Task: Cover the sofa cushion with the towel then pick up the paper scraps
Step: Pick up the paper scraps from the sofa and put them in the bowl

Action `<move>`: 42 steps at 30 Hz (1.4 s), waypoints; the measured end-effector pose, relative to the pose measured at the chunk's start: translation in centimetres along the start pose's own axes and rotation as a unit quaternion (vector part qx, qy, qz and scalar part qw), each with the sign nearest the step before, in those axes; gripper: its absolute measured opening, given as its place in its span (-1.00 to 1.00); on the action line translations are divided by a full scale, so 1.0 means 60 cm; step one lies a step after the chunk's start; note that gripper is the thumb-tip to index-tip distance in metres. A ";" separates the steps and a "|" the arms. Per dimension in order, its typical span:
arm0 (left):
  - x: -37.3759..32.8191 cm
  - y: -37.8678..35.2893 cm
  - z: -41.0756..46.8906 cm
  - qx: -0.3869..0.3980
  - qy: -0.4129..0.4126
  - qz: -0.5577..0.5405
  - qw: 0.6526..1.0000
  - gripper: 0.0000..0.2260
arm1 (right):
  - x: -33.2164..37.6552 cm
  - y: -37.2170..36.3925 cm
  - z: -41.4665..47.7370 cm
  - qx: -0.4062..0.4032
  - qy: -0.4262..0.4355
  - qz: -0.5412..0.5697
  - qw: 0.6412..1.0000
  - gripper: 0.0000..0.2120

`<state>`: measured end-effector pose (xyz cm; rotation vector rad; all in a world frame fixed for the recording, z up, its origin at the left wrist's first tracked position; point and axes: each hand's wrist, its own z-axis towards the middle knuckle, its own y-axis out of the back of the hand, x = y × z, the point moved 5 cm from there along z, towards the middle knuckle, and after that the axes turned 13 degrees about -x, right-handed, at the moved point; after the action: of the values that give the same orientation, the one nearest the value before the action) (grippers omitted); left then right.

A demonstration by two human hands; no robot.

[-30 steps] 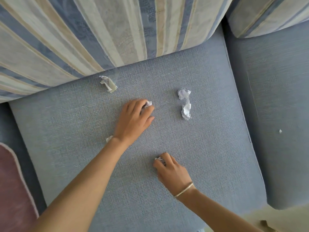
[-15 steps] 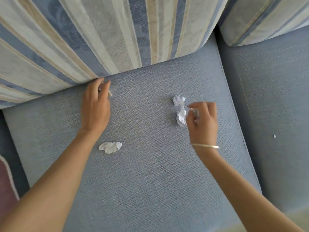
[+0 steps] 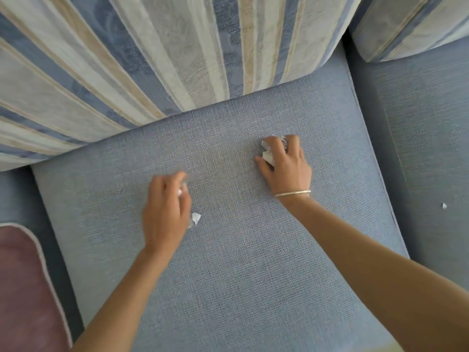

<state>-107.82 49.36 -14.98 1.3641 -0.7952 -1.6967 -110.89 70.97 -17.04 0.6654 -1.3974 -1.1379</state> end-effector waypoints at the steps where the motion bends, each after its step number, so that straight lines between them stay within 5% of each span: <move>1: -0.003 -0.002 -0.030 0.027 -0.020 0.011 0.999 -0.81 | 0.000 -0.002 0.006 -0.004 0.002 0.000 1.000 -0.75; 9: 0.018 -0.026 -0.120 0.039 -0.066 0.092 0.993 -0.63 | -0.013 0.003 0.030 0.048 -0.008 0.005 0.999 -0.73; 15: 0.028 -0.012 -0.128 0.012 0.043 0.071 0.996 -0.77 | -0.034 0.021 -0.009 0.050 -0.048 0.025 0.997 -0.75; 19: 0.035 0.007 -0.108 0.001 0.173 0.028 0.985 -0.83 | -0.066 0.040 -0.036 -0.003 -0.229 0.136 0.964 -0.82; 24: 0.053 0.057 -0.110 -0.033 0.287 0.010 0.957 -0.83 | -0.100 0.075 -0.058 -0.019 -0.439 0.273 0.856 -0.75; 33: -0.116 0.210 -0.059 -0.032 0.216 -0.056 0.974 -0.82 | -0.072 0.306 -0.081 -0.089 -0.495 0.352 0.789 -0.66; 42: -0.397 0.369 0.059 -0.068 0.060 -0.177 0.980 -0.78 | -0.031 0.615 -0.095 -0.215 -0.447 0.367 0.787 -0.78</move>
<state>-104.54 59.54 15.92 1.5637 -0.3734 -1.8765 -97.06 84.76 14.86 -0.8402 -1.8144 -1.0682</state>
